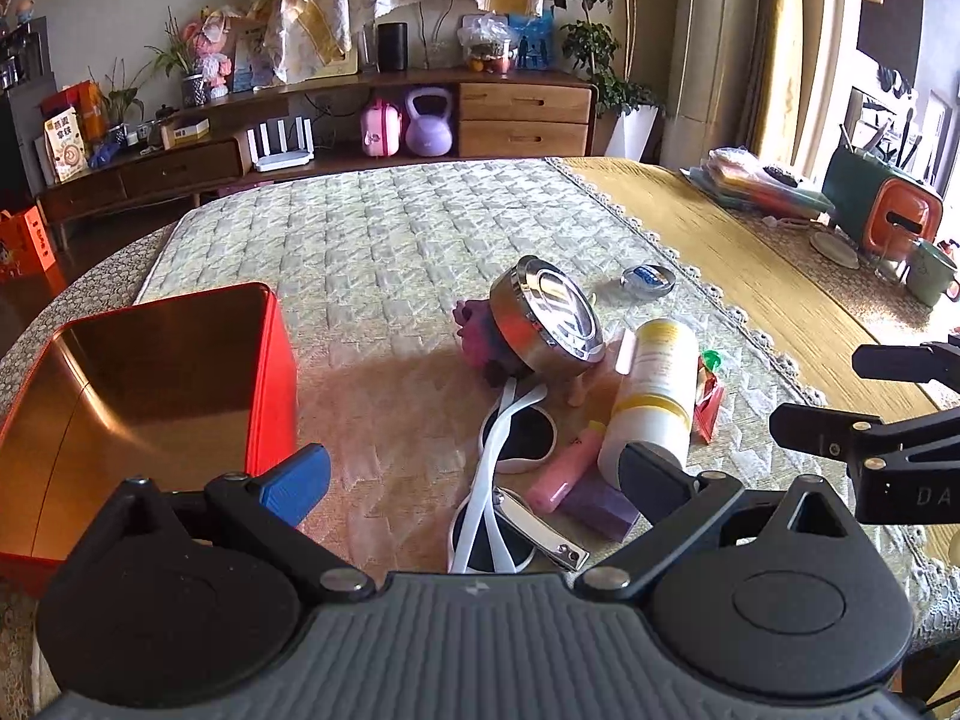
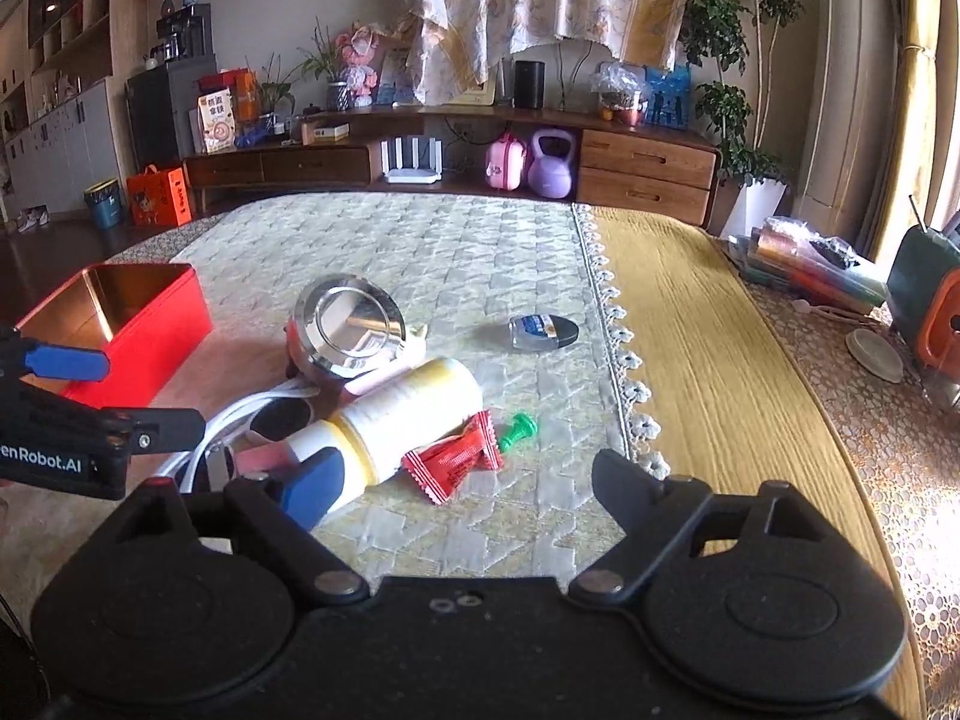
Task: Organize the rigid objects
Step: 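Grasp the white sunglasses with the left tool while the right tool grasps the red packet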
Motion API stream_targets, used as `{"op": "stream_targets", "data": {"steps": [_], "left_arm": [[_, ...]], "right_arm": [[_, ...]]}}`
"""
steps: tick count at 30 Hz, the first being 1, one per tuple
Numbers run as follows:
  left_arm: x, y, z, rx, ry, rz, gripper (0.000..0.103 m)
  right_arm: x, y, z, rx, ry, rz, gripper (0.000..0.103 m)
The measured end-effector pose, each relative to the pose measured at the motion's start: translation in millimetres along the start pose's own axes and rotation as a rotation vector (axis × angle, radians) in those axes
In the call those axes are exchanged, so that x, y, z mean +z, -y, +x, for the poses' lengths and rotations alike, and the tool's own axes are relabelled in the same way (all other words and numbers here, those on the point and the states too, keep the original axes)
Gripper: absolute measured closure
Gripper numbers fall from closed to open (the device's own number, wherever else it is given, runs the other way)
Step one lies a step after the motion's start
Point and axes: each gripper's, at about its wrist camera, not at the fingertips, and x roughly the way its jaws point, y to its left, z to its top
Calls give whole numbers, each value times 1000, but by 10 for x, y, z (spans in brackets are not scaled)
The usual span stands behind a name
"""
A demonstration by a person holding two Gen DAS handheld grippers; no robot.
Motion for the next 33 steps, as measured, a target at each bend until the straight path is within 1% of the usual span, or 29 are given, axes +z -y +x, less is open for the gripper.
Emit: {"op": "stream_targets", "data": {"steps": [3,5,6,7,10,11,13,15,18,20,21,22,24,25,27,33], "left_arm": [[-7,-29,153,-1,-21,2,1],[-3,-35,235,0,-24,11,1],[1,-36,270,-1,-28,18,6],[8,-38,313,-8,-36,24,13],[20,-38,420,-11,-55,42,26],[22,-37,457,-14,-60,53,29],[18,-40,517,-27,-75,66,43],[15,-56,581,-42,-96,64,50],[1,-65,641,-79,-115,65,57],[-9,-42,646,-82,-109,85,60],[-11,-32,647,-90,-108,94,65],[-9,-30,648,-97,-106,98,69],[-2,-34,652,-105,-106,98,72],[5,-33,656,-108,-105,99,76],[15,-47,660,-108,-105,94,79],[19,-102,652,-118,-100,60,81]], "right_arm": [[-14,28,161,18,-28,-33,23],[-21,11,232,33,-32,-64,26],[-25,-7,271,39,-33,-85,27],[-25,-18,303,43,-34,-103,27],[-1,-16,405,56,-53,-136,32],[11,-5,440,65,-59,-143,35],[25,1,489,72,-65,-158,37],[34,5,538,77,-66,-171,40],[42,3,609,95,-76,-186,45],[38,-3,646,110,-78,-202,50],[37,-7,667,113,-83,-206,54],[35,-7,685,118,-88,-206,55],[29,-8,704,125,-85,-204,56],[31,-3,709,127,-82,-202,57],[33,9,711,134,-78,-197,61],[-4,11,663,134,-64,-185,68]]}}
